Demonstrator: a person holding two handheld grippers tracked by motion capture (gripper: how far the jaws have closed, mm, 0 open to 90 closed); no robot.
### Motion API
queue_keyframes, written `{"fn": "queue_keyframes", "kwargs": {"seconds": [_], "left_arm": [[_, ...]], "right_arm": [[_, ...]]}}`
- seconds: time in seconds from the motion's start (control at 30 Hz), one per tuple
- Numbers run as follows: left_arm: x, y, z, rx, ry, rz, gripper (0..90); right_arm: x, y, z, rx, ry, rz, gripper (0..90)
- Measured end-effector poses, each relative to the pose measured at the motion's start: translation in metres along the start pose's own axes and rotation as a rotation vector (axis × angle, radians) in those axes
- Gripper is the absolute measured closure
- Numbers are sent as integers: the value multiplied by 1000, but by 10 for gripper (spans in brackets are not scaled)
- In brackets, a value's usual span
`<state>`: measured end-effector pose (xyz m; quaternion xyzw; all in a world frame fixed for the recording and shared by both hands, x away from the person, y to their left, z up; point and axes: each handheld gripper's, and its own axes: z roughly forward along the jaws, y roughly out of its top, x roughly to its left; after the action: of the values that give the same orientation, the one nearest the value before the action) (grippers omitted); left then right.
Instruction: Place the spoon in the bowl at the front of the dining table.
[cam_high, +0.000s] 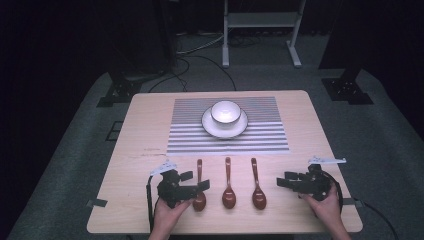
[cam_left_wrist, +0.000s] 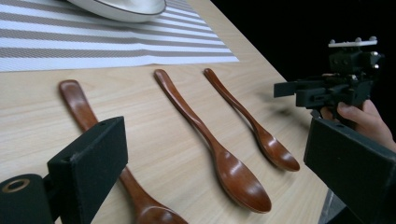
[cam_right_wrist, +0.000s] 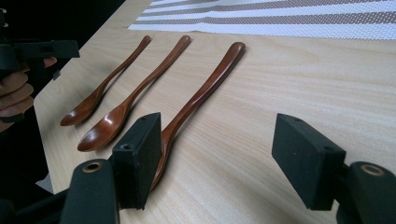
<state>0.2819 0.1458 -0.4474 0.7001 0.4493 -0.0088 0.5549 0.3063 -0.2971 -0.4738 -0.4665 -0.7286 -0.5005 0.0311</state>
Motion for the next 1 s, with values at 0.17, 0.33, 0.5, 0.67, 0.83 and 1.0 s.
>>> {"fn": "queue_keyframes", "kwargs": {"seconds": [0.17, 0.33, 0.5, 0.67, 0.83, 1.0], "left_arm": [[-6, -2, 5, 25, -19, 9, 52], [-13, -4, 11, 49, -41, 13, 52], [-18, -7, 18, 67, -60, 19, 52], [-27, -12, 32, 104, -86, 34, 52], [-36, -17, 41, 137, -115, 36, 52], [-46, -24, 50, 181, -142, 47, 53]], "right_arm": [[0, 0, 2, 5, 0, -1, 320], [2, 1, 3, 7, -6, -11, 320], [4, 0, 2, 6, -11, -8, 320], [4, 1, 3, 7, -11, -8, 320], [4, 0, 4, 9, -7, -8, 320], [5, 0, 3, 9, -4, -10, 320]]}}
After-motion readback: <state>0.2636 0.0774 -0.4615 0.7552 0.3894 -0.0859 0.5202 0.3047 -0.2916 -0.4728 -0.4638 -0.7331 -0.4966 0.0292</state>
